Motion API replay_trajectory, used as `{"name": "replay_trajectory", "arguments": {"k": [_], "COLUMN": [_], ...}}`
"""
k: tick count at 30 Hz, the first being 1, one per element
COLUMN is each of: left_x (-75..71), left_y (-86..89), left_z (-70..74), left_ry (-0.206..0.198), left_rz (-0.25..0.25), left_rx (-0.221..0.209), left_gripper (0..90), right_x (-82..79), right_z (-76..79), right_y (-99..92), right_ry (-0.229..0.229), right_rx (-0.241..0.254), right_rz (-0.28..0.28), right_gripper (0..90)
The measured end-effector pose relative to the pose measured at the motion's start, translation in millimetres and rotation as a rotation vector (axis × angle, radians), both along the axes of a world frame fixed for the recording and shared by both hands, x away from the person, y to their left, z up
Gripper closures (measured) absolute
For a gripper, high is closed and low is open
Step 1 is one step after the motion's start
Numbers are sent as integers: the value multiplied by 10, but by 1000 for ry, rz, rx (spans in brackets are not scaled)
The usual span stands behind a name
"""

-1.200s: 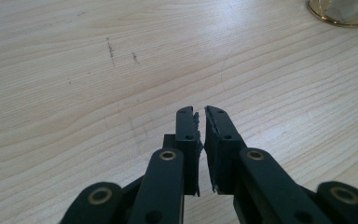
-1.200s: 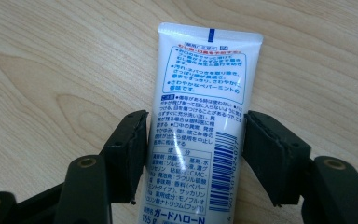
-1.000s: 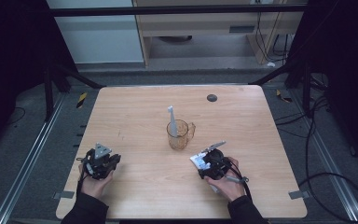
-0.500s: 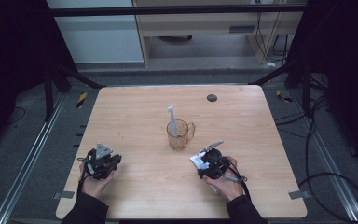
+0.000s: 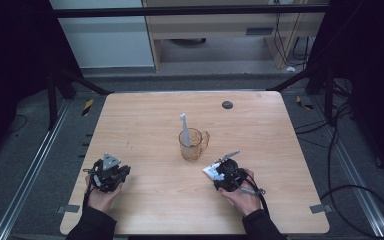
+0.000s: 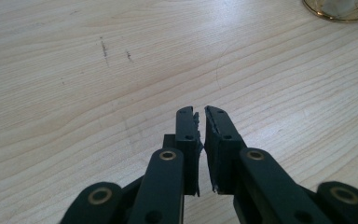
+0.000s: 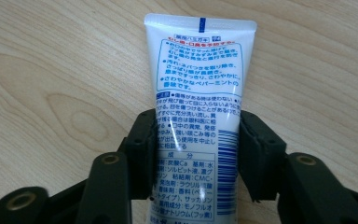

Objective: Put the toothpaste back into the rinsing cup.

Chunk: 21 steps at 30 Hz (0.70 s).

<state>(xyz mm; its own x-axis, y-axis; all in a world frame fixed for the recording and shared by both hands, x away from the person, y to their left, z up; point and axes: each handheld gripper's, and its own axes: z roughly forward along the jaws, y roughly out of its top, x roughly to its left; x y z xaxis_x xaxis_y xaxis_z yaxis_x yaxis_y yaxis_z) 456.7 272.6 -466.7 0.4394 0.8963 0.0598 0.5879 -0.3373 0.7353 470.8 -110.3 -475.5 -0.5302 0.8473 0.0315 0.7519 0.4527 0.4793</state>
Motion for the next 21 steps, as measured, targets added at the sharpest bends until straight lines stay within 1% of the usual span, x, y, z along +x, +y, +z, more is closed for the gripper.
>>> {"name": "replay_trajectory", "arguments": {"k": [4, 10, 12, 15, 18, 21], "left_x": [2, -2, -5, -6, -8, -8], "left_y": [0, 7, 7, 4, 0, 1], "left_z": [0, 8, 10, 10, 14, 11], "left_ry": [0, -5, -8, -9, -11, -11], "left_rz": [1, 3, 4, 4, 4, 6], "left_rx": [0, -2, -2, -1, -1, -2], "left_gripper": [836, 836, 837, 837, 838, 838], "right_x": [-4, -18, -21, -26, -37, -52], "right_z": [32, 72, 98, 157, 233, 320], "right_y": [-25, -33, -52, -91, -130, -158], "right_ry": [-1, -3, 0, -16, -39, -74], "right_rx": [15, 11, 29, 54, 95, 140], "right_rz": [-6, 6, 1, 3, 3, 3], "right_gripper": [640, 686, 692, 696, 697, 697]}}
